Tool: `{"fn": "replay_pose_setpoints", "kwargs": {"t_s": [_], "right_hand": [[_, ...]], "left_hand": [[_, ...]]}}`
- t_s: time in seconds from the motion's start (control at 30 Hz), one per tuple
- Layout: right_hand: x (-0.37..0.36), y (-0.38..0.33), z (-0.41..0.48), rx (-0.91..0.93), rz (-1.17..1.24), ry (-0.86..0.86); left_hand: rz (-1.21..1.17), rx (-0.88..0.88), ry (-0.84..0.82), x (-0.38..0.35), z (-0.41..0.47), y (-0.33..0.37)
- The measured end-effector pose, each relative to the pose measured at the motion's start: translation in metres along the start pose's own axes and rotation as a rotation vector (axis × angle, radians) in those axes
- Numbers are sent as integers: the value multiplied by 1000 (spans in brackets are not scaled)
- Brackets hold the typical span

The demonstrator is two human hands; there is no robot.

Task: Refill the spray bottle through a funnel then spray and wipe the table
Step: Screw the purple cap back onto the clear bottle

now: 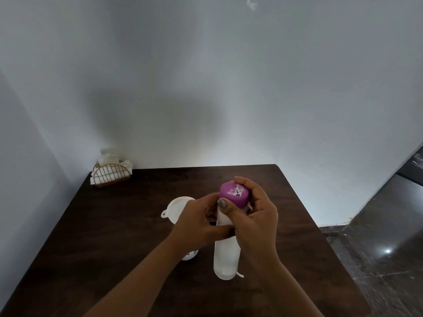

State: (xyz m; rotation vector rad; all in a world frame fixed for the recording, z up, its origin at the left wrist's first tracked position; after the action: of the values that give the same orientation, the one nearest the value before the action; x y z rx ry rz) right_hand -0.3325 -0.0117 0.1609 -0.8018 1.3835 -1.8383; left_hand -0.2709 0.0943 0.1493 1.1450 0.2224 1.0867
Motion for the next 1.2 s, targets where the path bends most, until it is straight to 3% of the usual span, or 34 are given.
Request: {"fn": "replay_pose_setpoints", "kwargs": {"t_s": [0.27, 0.77, 0.9, 1.2], "right_hand": [[2, -6, 1, 55, 20, -72], [22, -71, 64, 258, -319, -167], [8, -71, 84, 293, -377, -244], [-74, -48, 121, 385, -513, -462]], "left_hand": [[-1, -56, -6, 5, 9, 8], [84, -138, 101, 28, 68, 36], [149, -108, 90, 43, 78, 28], [188, 26, 266, 98, 68, -24]]}}
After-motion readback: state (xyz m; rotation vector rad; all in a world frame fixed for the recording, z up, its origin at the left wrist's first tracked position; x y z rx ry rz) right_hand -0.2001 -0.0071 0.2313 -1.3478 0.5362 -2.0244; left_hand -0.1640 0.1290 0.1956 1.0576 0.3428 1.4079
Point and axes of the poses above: each hand's wrist, its own z-axis towards the middle knuckle, its own x-axis out of the back of the hand, y = z × x, the point moved 2 cm from there along z, towards the middle knuckle, and after that the axes turned 11 degrees about -x, right-handed, at the moved point
